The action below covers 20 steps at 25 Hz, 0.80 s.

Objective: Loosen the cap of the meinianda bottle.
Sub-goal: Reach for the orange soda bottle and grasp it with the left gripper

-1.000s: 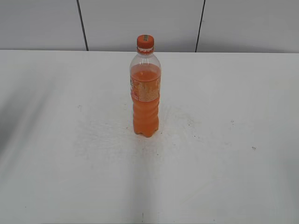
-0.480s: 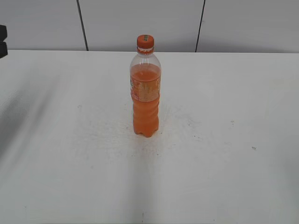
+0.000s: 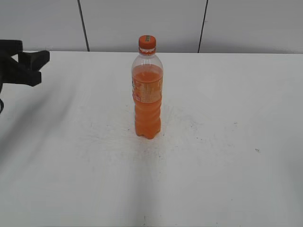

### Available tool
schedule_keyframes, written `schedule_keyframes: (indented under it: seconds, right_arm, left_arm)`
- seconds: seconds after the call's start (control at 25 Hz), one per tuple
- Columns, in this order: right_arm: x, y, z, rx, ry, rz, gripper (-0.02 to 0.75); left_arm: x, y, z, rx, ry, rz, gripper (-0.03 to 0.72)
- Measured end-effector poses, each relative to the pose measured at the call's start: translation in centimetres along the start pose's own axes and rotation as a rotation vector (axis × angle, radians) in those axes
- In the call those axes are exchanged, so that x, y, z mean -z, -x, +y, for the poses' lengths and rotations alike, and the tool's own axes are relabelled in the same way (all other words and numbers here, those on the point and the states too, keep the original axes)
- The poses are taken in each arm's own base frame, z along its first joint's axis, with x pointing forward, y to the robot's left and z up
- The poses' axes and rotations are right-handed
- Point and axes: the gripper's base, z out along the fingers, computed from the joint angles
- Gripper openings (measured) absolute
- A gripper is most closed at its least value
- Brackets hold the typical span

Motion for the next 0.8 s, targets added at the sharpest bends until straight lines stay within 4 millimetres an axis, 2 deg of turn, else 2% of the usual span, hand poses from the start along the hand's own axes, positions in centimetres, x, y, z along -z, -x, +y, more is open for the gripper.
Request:
schedule_keyframes:
  seconds: [0.28,0.44,0.64,0.8]
  right_arm:
    - [0.0,0.0,0.0,0.0,0.0,0.0,0.51]
    - [0.0,0.0,0.0,0.0,0.0,0.0,0.51]
    - [0.0,0.0,0.0,0.0,0.0,0.0,0.51]
    - [0.0,0.0,0.0,0.0,0.0,0.0,0.51]
  left_arm:
    - [-1.5,-2.3,-0.9,0.021,-0.259,0.024,0.433]
    - [-2.6,-2.6,-1.3,0.005,-0.418,0.049,0.433]
    - [-4.8,-3.5,-2.3,-0.044,-0.684,0.064,0.432]
    - [-6.8,-4.9,-2.7,-0.069,-0.805,0.059,0.43]
